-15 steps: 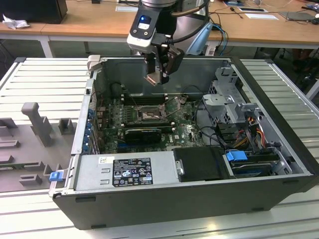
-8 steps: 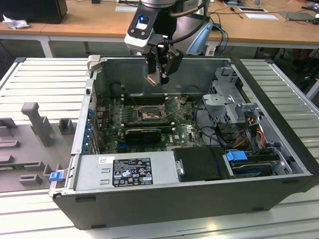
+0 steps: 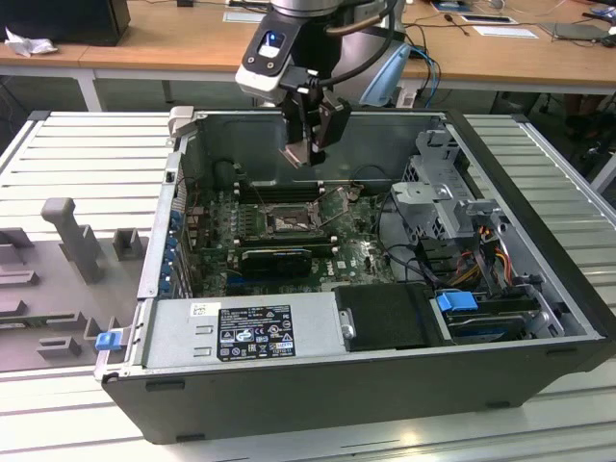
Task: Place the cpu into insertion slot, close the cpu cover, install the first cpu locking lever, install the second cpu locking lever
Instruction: 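Place the cpu into insertion slot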
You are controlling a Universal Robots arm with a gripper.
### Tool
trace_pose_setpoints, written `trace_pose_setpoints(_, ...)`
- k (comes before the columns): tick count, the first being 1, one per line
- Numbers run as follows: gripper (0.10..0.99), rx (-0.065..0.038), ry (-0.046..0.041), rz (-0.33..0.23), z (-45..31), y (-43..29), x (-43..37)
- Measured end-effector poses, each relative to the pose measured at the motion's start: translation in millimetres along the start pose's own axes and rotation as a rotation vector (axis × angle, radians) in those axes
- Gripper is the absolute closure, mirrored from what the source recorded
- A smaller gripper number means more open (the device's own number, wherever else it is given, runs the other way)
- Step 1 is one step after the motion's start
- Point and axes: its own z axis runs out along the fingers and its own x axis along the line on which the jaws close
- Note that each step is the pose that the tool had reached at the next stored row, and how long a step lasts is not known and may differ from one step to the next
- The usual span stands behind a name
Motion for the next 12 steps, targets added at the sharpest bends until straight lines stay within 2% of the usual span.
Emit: trace_pose_setpoints(12,0.557,0.000,-0.0003,0.001,7.7,-0.7,-0.2)
